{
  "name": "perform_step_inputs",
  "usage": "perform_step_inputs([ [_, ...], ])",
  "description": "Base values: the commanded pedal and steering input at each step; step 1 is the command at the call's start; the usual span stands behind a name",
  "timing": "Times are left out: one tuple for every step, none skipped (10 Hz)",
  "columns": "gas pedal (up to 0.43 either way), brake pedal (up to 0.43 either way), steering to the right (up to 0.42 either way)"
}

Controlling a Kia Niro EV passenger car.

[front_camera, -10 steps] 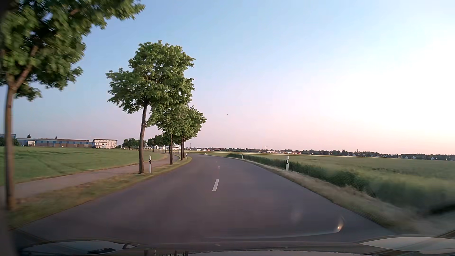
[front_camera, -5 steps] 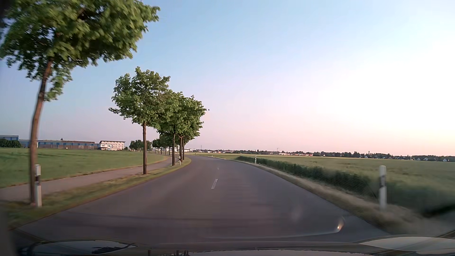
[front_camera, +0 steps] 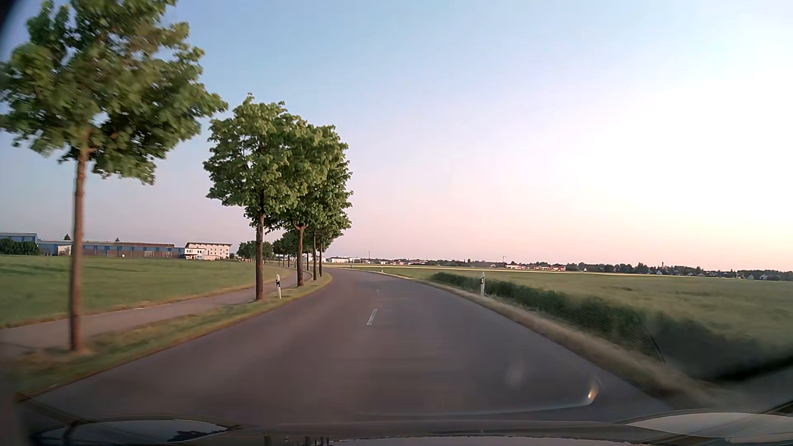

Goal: Follow the waypoints while adhering to traffic rules and regulations

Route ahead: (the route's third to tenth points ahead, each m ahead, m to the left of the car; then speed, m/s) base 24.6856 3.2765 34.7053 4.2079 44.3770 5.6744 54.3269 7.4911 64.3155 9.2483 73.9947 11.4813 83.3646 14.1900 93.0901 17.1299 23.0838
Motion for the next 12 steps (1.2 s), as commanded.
perform_step_inputs([
  [0.421,0.018,-0.023],
  [0.421,0.018,-0.022],
  [0.421,0.018,-0.022],
  [0.421,0.018,-0.023],
  [0.421,0.018,-0.023],
  [0.421,0.018,-0.024],
  [0.421,0.018,-0.025],
  [0.421,0.018,-0.025],
  [0.421,0.018,-0.025],
  [0.421,0.018,-0.025],
  [0.421,0.018,-0.026],
  [0.421,0.018,-0.025],
])
